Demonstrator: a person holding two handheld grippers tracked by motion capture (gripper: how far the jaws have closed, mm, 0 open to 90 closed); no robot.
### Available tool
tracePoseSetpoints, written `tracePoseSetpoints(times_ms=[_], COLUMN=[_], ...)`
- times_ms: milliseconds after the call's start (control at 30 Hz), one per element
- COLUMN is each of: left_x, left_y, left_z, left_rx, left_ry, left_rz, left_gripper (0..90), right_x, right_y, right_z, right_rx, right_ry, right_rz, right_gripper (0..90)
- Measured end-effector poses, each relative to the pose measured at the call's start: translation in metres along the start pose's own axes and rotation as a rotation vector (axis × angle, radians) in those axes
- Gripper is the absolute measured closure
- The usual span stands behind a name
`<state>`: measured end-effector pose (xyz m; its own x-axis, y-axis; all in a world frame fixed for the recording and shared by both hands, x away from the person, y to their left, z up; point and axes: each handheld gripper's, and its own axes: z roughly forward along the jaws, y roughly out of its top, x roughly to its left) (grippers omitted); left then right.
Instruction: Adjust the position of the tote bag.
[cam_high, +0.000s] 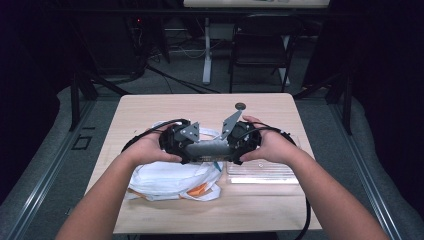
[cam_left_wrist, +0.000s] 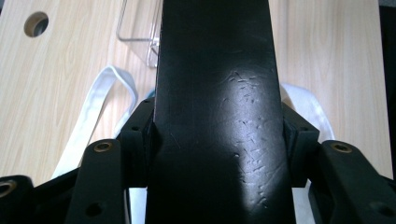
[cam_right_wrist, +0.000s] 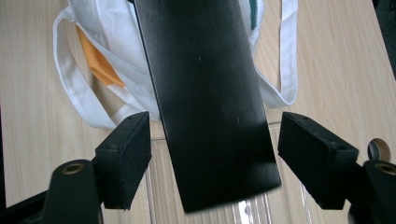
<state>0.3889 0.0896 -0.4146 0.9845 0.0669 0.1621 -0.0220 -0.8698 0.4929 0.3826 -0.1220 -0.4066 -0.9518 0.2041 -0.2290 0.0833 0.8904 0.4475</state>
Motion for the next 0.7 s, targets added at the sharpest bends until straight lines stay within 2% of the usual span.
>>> tracePoseSetpoints(times_ms=[33, 133, 267, 467, 700], left_x=[0.000, -0.001, -0.003, -0.004, -0.005], left_y=[0.001, 0.006, 0.010, 0.014, 0.017], left_z=[0.001, 0.003, 0.006, 0.008, 0.010], left_rx=[-0.006, -0.004, -0.006, -0.017, -0.020], left_ry=[-0.001, -0.003, -0.006, -0.006, -0.005], left_rz=[0.003, 0.021, 0.032, 0.044, 0.050], left_gripper=[43.1, 43.1, 43.1, 43.1, 43.1], right_x=[-0.001, 0.000, 0.000, 0.001, 0.000], right_y=[0.001, 0.000, 0.000, -0.004, -0.006], right_z=[0.000, 0.004, 0.006, 0.010, 0.011], right_rx=[0.012, 0.003, 0.021, 0.020, 0.044], right_ry=[-0.001, 0.002, 0.015, 0.032, 0.045], right_rz=[-0.015, -0.007, -0.019, -0.010, -0.026], right_gripper=[25.8, 26.3, 27.3, 29.9, 30.7])
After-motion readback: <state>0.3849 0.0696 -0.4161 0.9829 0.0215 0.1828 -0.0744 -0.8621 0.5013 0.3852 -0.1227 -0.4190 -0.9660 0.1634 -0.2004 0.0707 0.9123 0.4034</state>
